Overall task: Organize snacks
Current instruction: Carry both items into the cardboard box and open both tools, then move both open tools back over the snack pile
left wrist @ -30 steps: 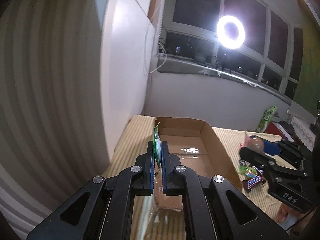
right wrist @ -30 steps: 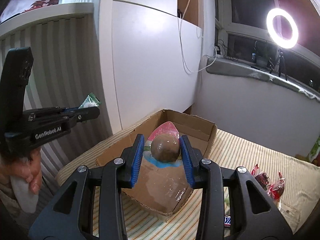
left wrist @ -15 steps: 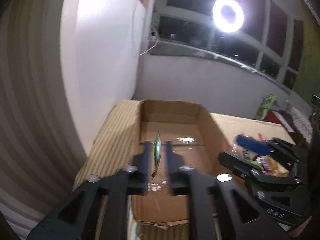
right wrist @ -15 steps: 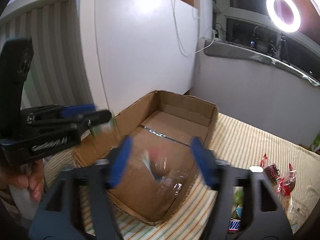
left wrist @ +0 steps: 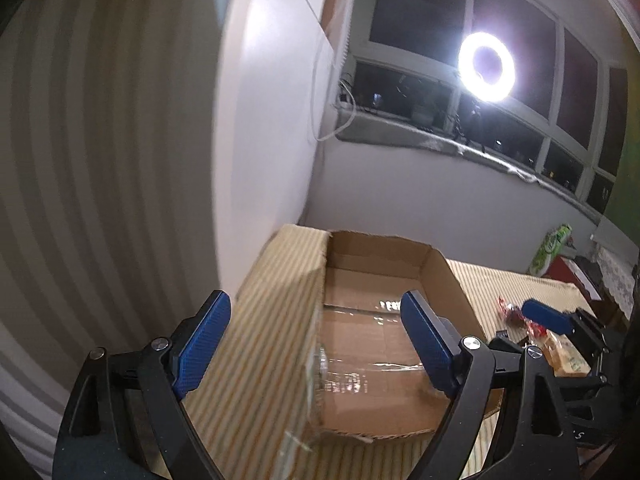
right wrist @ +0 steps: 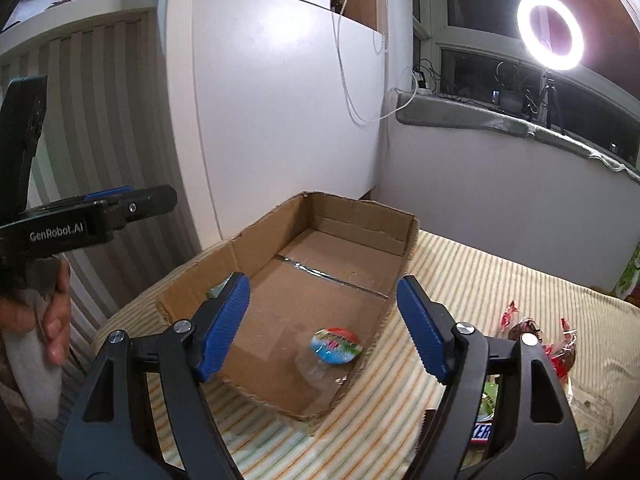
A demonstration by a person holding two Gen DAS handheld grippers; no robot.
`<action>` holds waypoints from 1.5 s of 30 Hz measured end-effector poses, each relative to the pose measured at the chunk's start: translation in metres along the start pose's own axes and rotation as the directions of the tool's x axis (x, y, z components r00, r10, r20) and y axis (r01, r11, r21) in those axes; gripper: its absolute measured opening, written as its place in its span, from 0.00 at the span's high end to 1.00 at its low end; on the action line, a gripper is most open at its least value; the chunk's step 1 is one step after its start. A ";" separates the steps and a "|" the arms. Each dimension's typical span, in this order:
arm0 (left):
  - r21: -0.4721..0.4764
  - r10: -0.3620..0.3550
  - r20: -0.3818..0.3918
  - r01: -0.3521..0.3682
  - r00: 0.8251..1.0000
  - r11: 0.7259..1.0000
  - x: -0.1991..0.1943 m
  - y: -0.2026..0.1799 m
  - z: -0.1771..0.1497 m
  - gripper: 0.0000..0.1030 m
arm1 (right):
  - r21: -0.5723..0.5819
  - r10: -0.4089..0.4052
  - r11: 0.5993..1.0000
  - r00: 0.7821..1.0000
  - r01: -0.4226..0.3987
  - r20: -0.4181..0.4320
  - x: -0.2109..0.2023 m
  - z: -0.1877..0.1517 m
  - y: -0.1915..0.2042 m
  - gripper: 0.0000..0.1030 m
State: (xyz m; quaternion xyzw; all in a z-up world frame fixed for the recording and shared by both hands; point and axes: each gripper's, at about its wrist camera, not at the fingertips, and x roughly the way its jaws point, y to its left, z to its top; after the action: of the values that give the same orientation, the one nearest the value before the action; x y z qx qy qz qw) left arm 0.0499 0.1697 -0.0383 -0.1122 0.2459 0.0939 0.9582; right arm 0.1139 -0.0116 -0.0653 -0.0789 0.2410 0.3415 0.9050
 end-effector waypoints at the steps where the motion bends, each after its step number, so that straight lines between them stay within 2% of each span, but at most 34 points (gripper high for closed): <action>1: -0.003 0.006 0.004 -0.006 1.000 1.000 -0.003 0.002 0.000 0.16 | -0.002 0.004 1.000 1.000 -0.004 0.010 -0.002 0.001 0.002 0.24; 8: 0.003 0.034 0.007 -0.034 0.999 0.999 -0.011 0.005 0.000 0.16 | 0.010 0.036 0.999 0.999 -0.036 0.029 -0.005 -0.001 0.011 0.24; 14: 0.053 0.021 -0.007 -0.020 1.000 0.998 -0.008 -0.024 -0.003 0.16 | 0.080 0.001 0.997 0.999 -0.004 0.040 -0.023 -0.018 -0.020 0.24; 20: 0.135 -0.058 -0.043 0.063 0.997 0.989 0.005 -0.088 -0.010 0.16 | 0.194 -0.133 0.973 0.991 0.128 0.016 -0.064 -0.055 -0.089 0.24; 24: 0.210 -0.152 -0.065 0.162 0.986 0.964 0.011 -0.144 -0.021 0.16 | 0.264 -0.236 0.935 0.971 0.235 -0.028 -0.096 -0.082 -0.134 0.24; 26: 0.242 -0.189 -0.079 0.203 0.979 0.949 0.011 -0.167 -0.028 0.16 | 0.288 -0.257 0.922 0.966 0.257 -0.037 -0.105 -0.091 -0.146 0.24; 30: 0.270 -0.228 -0.115 0.251 0.967 0.930 0.014 -0.187 -0.037 0.16 | 0.284 -0.242 0.927 0.969 0.244 -0.043 -0.106 -0.099 -0.147 0.24; 34: 0.258 -0.219 -0.139 0.249 0.966 0.933 0.019 -0.190 -0.041 0.16 | 0.284 -0.226 0.931 0.973 0.229 -0.046 -0.103 -0.102 -0.148 0.24; 41: 0.240 -0.252 -0.166 0.287 0.953 0.927 0.014 -0.200 -0.050 0.16 | 0.276 -0.221 0.933 0.973 0.231 -0.067 -0.104 -0.107 -0.146 0.24; 43: 0.222 -0.271 -0.189 0.310 0.944 0.924 0.016 -0.203 -0.056 0.16 | 0.267 -0.200 0.938 0.974 0.221 -0.104 -0.101 -0.114 -0.142 0.24; 45: 0.195 -0.301 -0.233 0.348 0.925 0.917 0.020 -0.207 -0.068 0.16 | 0.248 -0.169 0.947 0.973 0.203 -0.155 -0.094 -0.127 -0.135 0.24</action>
State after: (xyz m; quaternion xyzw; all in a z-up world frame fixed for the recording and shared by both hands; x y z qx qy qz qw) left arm 0.0846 -0.0434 -0.0712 -0.0473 0.3271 -0.1080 0.9376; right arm 0.0928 -0.2074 -0.1331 -0.0032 0.3347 0.2136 0.9178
